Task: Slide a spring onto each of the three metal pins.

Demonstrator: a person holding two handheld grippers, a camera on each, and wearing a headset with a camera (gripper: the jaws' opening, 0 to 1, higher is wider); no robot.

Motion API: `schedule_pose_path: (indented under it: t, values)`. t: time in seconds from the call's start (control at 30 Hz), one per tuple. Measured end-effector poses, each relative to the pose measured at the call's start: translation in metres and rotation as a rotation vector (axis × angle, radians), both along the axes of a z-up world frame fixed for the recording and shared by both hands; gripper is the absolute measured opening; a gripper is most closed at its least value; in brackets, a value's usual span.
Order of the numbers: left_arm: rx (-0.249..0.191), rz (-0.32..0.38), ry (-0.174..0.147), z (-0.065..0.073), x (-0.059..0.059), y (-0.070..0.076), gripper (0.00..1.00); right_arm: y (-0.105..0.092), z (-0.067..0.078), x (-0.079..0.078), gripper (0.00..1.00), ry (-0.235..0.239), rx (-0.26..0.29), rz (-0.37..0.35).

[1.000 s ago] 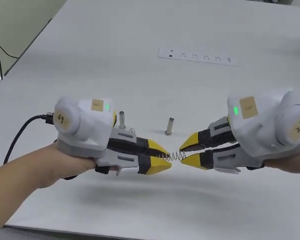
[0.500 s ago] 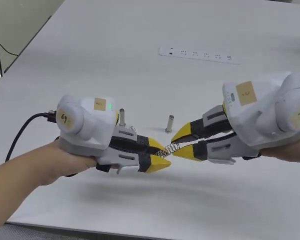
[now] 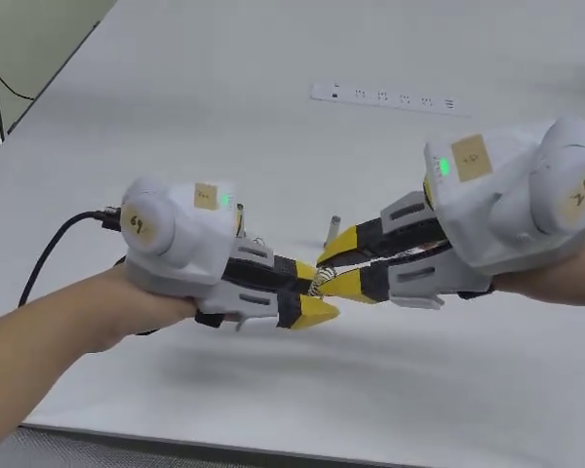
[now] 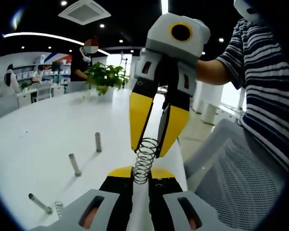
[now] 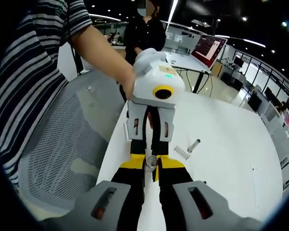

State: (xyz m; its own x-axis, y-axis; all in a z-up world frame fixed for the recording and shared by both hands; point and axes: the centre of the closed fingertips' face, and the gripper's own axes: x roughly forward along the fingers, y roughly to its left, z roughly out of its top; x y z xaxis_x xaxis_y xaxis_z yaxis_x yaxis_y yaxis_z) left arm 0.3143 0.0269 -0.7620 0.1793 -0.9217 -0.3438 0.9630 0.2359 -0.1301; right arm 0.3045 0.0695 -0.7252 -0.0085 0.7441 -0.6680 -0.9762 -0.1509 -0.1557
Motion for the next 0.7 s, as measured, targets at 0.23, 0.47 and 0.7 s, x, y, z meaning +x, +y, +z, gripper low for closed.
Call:
schedule_pose_path:
  t: [0.23,0.47,0.7]
  values:
    - [0.006,0.005,-0.003,-0.0004,0.0012,-0.0015,0.04,0.0039,-0.0006,-0.0018,0.07,-0.006,0.019,-0.015]
    - [0.005,0.016,0.006,-0.0015,0.0019,0.0,0.04,0.0025,-0.0004,-0.0013,0.07,-0.003,0.028,-0.026]
    - [-0.007,0.038,0.011,0.0008,0.0066,0.0013,0.09,0.0027,0.0011,0.0008,0.07,-0.014,0.023,-0.026]
